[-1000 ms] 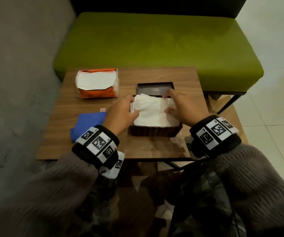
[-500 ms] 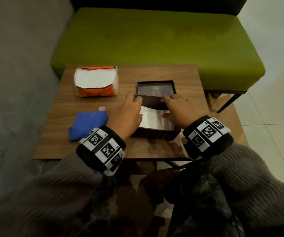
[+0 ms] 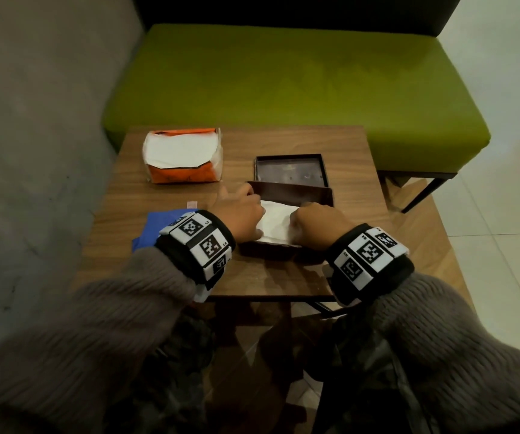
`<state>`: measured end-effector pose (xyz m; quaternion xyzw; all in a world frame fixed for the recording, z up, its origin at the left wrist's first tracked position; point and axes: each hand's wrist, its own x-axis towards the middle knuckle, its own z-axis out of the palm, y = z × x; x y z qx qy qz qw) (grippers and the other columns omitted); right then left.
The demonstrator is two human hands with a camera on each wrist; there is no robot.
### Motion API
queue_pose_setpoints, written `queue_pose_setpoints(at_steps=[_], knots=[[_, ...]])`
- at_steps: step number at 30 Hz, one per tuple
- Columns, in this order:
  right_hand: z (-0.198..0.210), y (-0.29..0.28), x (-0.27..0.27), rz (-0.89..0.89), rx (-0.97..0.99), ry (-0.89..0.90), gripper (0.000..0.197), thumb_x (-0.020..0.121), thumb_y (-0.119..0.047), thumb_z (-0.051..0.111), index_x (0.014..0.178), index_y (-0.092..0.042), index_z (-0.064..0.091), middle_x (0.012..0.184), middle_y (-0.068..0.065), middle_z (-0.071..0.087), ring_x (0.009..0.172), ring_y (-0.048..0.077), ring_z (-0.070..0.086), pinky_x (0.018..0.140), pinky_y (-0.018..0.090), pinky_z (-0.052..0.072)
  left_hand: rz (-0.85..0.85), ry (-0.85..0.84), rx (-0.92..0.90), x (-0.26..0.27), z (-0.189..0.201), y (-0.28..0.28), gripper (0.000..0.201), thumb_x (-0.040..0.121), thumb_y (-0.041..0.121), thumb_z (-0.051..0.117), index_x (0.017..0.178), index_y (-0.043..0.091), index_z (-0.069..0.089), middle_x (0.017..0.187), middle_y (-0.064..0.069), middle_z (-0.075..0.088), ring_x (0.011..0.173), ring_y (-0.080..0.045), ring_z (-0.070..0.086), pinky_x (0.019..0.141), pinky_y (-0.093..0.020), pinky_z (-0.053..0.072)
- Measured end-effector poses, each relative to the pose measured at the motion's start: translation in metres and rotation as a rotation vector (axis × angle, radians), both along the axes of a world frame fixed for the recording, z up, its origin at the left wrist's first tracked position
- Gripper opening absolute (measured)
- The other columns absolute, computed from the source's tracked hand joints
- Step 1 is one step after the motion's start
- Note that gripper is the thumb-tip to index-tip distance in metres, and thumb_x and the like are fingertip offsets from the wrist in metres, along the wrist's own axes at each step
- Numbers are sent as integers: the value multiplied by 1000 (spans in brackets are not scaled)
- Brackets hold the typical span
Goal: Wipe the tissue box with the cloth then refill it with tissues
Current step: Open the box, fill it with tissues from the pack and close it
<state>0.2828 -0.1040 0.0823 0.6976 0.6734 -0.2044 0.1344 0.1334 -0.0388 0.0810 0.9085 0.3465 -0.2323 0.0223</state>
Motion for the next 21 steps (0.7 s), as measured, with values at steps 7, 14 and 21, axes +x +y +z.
queue_pose_setpoints(at_steps=[7, 14, 21], knots=[[23, -21, -8, -18, 146, 210, 44, 95, -44, 54, 134, -22, 53, 136, 3, 52, 118, 24, 56, 93, 39, 49, 196, -607, 40, -39, 36, 27, 20, 90, 29, 54, 107, 25, 65, 115, 5, 61, 113, -20, 46, 94, -43, 38], [34, -44, -72, 77, 252, 412, 43, 95, -44, 54, 133, -24, 52, 129, 0, 52, 119, 21, 49, 93, 39, 46, 399, -556, 136, -107, 29, 130, 12, 85, 15, 63, 95, 16, 69, 100, -7, 69, 90, -25, 63, 81, -41, 50], [5, -39, -93, -101, 388, 429, 42, 93, -19, 57, 134, -24, 49, 131, -1, 51, 112, 20, 55, 90, 35, 50, 327, -423, -46, -101, 3, 154, 36, 80, 18, 72, 115, 9, 64, 118, -7, 63, 103, -23, 59, 88, -27, 39]])
